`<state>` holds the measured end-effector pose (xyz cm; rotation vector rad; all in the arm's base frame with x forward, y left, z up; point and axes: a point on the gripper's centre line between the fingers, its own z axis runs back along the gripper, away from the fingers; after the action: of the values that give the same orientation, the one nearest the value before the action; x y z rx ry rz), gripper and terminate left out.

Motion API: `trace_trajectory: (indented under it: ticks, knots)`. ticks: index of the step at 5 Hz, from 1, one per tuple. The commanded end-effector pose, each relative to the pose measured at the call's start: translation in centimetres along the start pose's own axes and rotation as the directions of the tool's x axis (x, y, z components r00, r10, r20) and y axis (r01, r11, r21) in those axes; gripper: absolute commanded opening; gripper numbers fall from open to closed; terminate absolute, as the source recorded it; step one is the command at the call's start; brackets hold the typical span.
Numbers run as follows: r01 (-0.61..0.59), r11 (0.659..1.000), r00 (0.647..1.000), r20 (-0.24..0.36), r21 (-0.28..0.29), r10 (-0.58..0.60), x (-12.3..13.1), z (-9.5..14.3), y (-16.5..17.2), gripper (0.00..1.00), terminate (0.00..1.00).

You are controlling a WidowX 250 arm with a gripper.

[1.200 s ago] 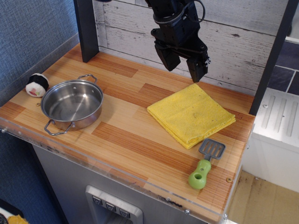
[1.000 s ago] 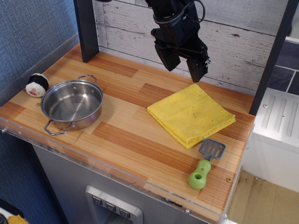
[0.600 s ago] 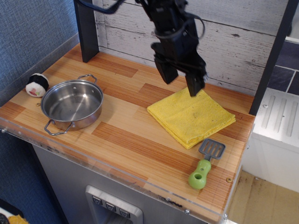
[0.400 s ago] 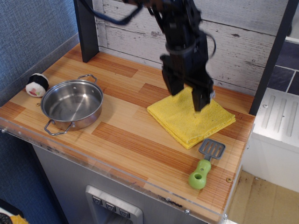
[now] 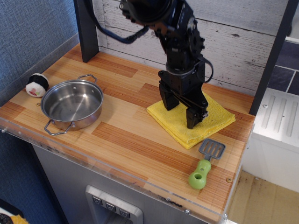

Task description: Place the towel between the pot and green spatula

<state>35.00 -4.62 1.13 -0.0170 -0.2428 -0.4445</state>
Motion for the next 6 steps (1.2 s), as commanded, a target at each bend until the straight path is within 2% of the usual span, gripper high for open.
trace_trajectory:
  ticks: [1,2,6]
  knots:
    - [0.009,1.0,1.0,-0.028,-0.002,-0.009,-1.5,-0.7,0.3,1.0,0.0]
    - [-0.001,1.0,1.0,-0.027,-0.013,0.001,-2.5,0.0,0.8,1.0,0.0]
    - [0.017,0.999,0.994,-0.106,0.044,-0.012,-11.4,3.1,2.2,1.0,0.0]
